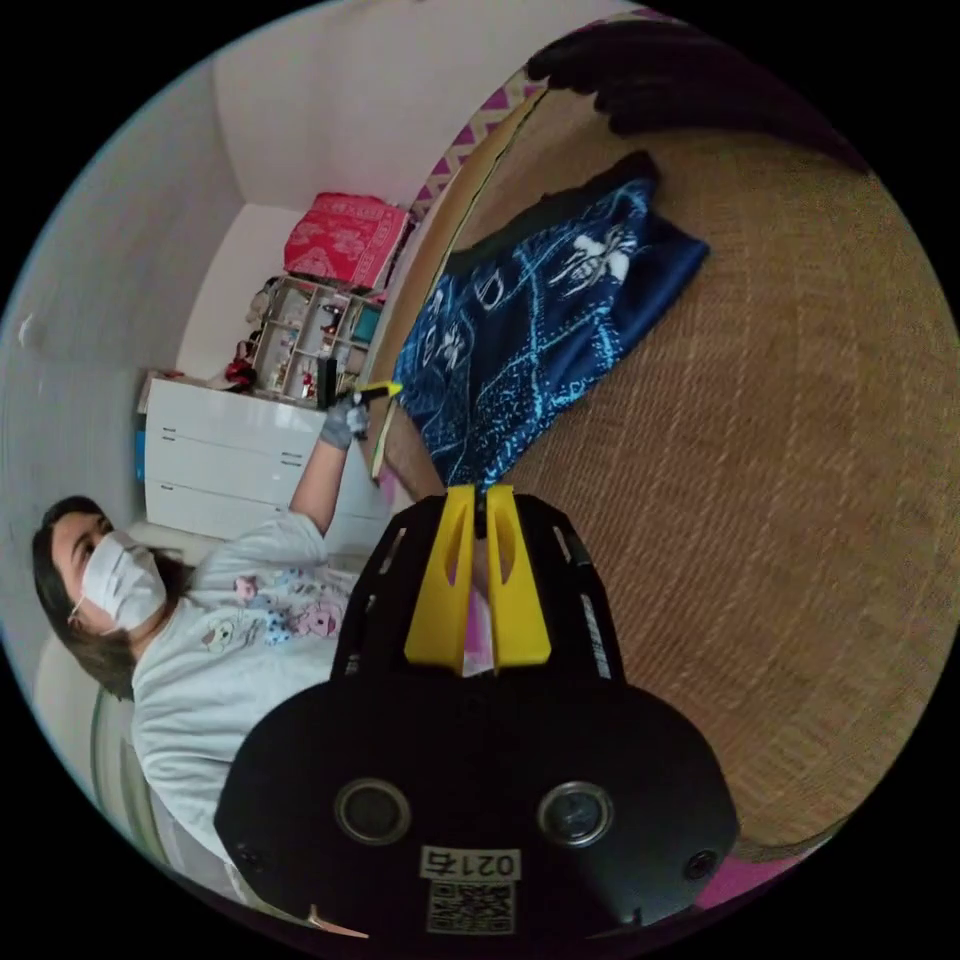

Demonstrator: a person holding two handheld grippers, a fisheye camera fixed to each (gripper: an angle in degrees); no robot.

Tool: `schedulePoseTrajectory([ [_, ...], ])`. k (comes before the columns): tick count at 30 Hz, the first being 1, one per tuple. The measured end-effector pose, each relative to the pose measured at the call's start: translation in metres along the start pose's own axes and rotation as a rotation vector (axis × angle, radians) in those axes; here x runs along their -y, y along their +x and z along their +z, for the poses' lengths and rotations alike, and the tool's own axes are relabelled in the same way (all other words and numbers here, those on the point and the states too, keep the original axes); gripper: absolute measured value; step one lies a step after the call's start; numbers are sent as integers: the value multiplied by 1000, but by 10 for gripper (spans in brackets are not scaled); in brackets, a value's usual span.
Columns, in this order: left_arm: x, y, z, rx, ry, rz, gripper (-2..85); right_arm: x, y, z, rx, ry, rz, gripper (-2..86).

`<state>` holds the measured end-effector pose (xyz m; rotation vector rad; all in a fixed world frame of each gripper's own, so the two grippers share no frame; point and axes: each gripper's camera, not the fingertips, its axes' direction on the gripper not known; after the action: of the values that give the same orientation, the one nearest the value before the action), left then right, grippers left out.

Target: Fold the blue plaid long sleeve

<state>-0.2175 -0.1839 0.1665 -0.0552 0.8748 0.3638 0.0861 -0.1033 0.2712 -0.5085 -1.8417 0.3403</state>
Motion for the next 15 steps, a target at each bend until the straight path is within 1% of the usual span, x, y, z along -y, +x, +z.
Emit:
schedulePoseTrajectory([
  [5,-9,-2,-2,116,-56,-3,-4,-71,-35,108,96,-84,-2,10],
  [6,-14,-5,0,122,-45,-17,-3,-77,-38,119,89,-89,-2,12],
  [8,-26,-9,0,105,-6,-58,1,-94,-50,140,-8,-62,-24,22],
  [10,-43,-14,-6,75,66,-112,7,-103,-54,127,-17,-18,-48,37],
  [13,-86,-15,-30,80,211,-193,12,-117,-52,75,68,103,-61,61],
  [14,-106,-9,-43,105,264,-205,12,-119,-51,50,39,164,-65,67],
  [15,-127,1,-53,109,312,-199,13,-118,-50,39,9,184,-65,70],
])
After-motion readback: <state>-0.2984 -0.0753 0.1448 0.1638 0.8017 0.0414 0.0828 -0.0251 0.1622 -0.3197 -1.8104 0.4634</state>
